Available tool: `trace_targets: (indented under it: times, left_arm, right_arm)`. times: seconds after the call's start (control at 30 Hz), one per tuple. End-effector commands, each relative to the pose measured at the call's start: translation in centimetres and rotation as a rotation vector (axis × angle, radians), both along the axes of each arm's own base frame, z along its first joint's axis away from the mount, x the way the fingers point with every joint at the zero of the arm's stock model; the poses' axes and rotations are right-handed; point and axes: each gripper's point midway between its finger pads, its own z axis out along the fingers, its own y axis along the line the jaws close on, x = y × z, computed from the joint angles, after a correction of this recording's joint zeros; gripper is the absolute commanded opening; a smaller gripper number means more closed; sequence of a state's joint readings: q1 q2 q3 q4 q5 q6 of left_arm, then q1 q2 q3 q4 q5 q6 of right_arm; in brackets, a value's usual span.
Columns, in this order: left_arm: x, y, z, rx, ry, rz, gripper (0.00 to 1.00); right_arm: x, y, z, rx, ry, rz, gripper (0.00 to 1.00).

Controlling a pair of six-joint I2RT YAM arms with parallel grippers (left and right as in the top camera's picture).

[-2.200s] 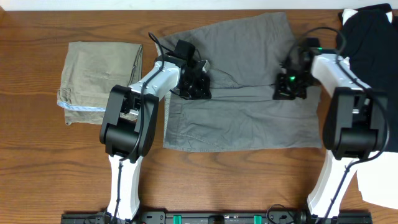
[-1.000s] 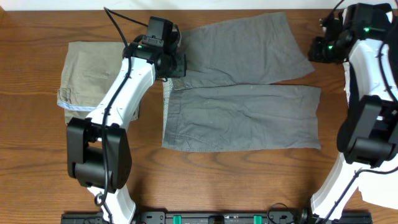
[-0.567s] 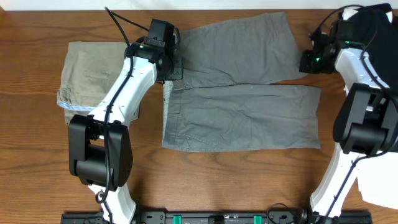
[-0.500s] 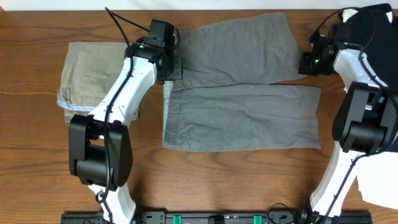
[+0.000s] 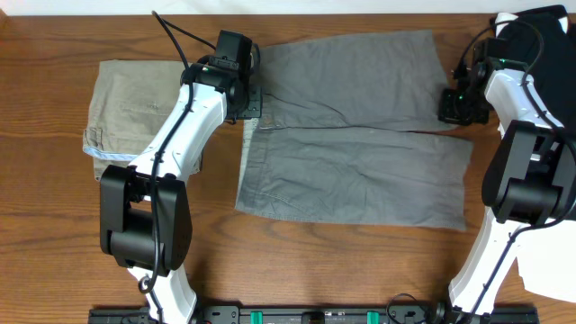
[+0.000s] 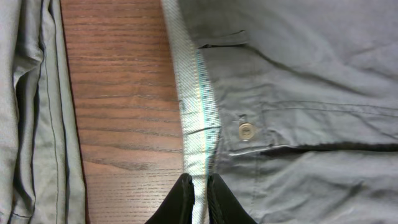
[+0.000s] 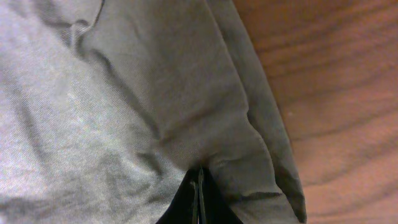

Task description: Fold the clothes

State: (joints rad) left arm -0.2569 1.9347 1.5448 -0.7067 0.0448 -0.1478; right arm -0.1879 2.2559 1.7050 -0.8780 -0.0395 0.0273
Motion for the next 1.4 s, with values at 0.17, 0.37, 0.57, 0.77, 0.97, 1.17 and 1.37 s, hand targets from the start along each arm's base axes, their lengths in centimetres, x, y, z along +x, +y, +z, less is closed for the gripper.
trace_targets:
  times: [0.17,0.37,0.57,0.77,0.97,1.17,1.37]
  left_arm:
    - [1.1,0.3,-0.2,0.014,-0.04,-0.01,0.12]
    - [3.0,-0.3,0.8,-0.009,-0.128,-0.009,0.12]
    - [5.6,-1.0,1.9,-0.04,-0.241,-0.01,0.06]
    - [7.9,-1.6,-0.1,-0.053,-0.291,-0.009,0.06]
    - [8.9,-1.8,-4.7,-0.044,-0.259,-0.01,0.06]
    - [8.9,-1.8,-6.1,-0.04,-0.24,-0.01,0.06]
    - [8.8,-1.8,-6.2,-0.012,-0.238,-0.057,0.06]
  right_arm:
    - [-0.2,2.1,-0.7,0.141,0.011,0.025,0.01]
    - [2.5,4.2,5.0,0.185,-0.125,0.102,0.01]
    - [6.3,5.9,8.6,0.156,-0.315,0.166,0.09]
    - [11.2,6.0,9.9,0.122,-0.52,0.173,0.01]
    - [14.4,5.0,9.6,0.071,-0.636,0.134,0.01]
    - [15.9,4.2,5.1,0.047,-0.635,0.112,0.03]
    - [17.3,4.1,0.2,0.042,-0.658,0.117,0.04]
